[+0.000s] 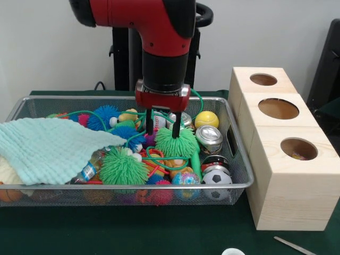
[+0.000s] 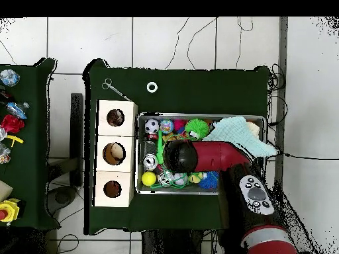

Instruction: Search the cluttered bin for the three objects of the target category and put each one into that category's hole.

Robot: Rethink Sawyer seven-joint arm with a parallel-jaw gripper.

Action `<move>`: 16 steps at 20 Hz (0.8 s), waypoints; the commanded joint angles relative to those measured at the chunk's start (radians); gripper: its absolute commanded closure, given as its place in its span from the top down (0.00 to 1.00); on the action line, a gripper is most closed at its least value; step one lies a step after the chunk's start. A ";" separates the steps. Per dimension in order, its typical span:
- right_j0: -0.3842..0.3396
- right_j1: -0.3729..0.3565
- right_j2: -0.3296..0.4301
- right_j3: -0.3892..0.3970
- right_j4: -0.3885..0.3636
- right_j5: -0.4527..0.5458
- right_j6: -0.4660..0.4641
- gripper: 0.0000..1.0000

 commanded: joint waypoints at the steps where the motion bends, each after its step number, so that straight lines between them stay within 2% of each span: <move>1: -0.020 0.130 0.133 -0.036 -0.119 -0.136 -0.107 1.00; 5: -0.014 0.168 0.152 -0.048 -0.085 -0.150 -0.040 1.00; 7: -0.008 0.163 0.152 -0.030 -0.047 -0.137 0.003 1.00; 11: -0.002 0.100 0.136 0.062 0.034 -0.086 0.103 1.00; 16: -0.014 0.059 0.123 0.134 0.048 -0.071 0.093 1.00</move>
